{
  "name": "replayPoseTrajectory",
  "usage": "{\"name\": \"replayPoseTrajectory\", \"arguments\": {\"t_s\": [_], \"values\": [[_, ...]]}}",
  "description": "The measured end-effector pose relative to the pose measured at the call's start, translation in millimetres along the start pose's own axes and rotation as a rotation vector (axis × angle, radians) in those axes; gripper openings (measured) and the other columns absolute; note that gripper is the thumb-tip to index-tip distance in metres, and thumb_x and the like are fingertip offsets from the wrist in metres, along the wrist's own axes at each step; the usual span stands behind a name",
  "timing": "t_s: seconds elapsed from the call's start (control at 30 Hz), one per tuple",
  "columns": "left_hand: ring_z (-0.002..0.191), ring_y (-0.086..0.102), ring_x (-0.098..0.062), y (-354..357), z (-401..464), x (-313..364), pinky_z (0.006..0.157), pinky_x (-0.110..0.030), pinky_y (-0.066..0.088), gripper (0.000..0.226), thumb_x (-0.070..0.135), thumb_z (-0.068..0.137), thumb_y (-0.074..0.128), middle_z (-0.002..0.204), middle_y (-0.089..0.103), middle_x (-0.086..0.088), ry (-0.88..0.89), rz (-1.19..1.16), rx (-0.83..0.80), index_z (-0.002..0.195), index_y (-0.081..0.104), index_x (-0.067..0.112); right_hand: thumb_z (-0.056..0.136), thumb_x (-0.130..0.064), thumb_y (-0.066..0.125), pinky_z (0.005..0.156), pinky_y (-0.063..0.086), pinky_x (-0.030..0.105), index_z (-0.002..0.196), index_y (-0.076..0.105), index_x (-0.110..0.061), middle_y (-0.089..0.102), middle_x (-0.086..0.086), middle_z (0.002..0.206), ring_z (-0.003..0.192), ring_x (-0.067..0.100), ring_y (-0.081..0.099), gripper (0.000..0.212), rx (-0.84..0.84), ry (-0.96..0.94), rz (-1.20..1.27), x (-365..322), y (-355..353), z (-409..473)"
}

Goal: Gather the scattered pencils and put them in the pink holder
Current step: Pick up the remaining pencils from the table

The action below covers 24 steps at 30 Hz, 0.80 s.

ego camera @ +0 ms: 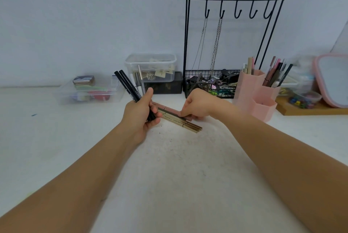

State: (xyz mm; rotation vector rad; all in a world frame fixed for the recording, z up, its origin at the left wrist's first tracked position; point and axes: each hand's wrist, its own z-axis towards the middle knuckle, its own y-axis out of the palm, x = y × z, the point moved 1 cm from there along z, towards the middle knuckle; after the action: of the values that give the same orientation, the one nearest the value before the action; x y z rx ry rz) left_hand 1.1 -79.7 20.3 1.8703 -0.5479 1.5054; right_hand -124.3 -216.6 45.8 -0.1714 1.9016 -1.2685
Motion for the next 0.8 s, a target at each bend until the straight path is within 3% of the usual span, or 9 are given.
{"name": "replayPoseTrajectory", "arguments": {"t_s": [0.1, 0.2, 0.4, 0.57, 0.73, 0.8], "values": [[0.052, 0.053, -0.01, -1, 3, -1, 0.042, -0.021, 0.045, 0.041, 0.046, 0.096, 0.064, 0.055, 0.052, 0.004, -0.014, 0.002, 0.013, 0.069, 0.05, 0.018, 0.083, -0.026, 0.08, 0.06, 0.044, 0.033, 0.097, 0.077, 0.007, 0.066, 0.013, 0.073, 0.064, 0.023, 0.051, 0.035, -0.04, 0.07, 0.088, 2, 0, 0], [0.051, 0.048, -0.01, -2, 5, -1, 0.04, -0.021, 0.041, 0.041, 0.044, 0.096, 0.066, 0.056, 0.049, 0.003, -0.035, -0.012, 0.0, 0.068, 0.049, 0.019, 0.083, -0.024, 0.081, 0.057, 0.039, 0.031, 0.1, 0.075, 0.009, 0.06, 0.012, 0.07, 0.06, 0.021, 0.047, 0.037, -0.028, 0.104, 0.169, 6, -2, 1], [0.046, 0.041, -0.009, -2, 2, 0, 0.04, -0.019, 0.036, 0.041, 0.051, 0.092, 0.067, 0.052, 0.042, 0.006, -0.024, -0.019, -0.07, 0.074, 0.046, 0.02, 0.088, -0.017, 0.077, 0.053, 0.046, 0.02, 0.093, 0.073, 0.001, 0.062, 0.002, 0.065, 0.054, 0.009, 0.051, 0.019, -0.037, -0.001, 0.558, -8, -16, -9], [0.046, 0.023, -0.007, 1, 0, 0, 0.036, -0.017, 0.02, 0.043, 0.057, 0.083, 0.07, 0.056, 0.027, 0.007, 0.003, -0.132, -0.145, 0.076, 0.047, 0.021, 0.091, -0.012, 0.073, 0.056, 0.053, 0.018, 0.1, 0.073, 0.004, 0.07, 0.011, 0.08, 0.061, 0.01, 0.062, 0.019, -0.064, -0.195, 0.674, -35, -8, -22], [0.042, 0.029, -0.005, 4, -3, 1, 0.036, -0.016, 0.019, 0.046, 0.06, 0.067, 0.075, 0.053, 0.043, 0.006, 0.044, -0.141, -0.206, 0.071, 0.056, 0.018, 0.089, -0.006, 0.074, 0.057, 0.056, 0.019, 0.097, 0.073, 0.008, 0.074, 0.022, 0.082, 0.062, 0.014, 0.068, 0.016, -0.059, -0.313, 0.602, -49, 9, -30], [0.041, 0.033, -0.004, 3, -1, 0, 0.036, -0.015, 0.02, 0.049, 0.055, 0.069, 0.079, 0.053, 0.05, 0.007, 0.044, -0.146, -0.202, 0.088, 0.062, 0.012, 0.087, -0.005, 0.076, 0.059, 0.057, 0.021, 0.095, 0.074, 0.008, 0.075, 0.026, 0.086, 0.064, 0.017, 0.07, 0.016, -0.029, -0.322, 0.582, -50, 15, -30]]}}
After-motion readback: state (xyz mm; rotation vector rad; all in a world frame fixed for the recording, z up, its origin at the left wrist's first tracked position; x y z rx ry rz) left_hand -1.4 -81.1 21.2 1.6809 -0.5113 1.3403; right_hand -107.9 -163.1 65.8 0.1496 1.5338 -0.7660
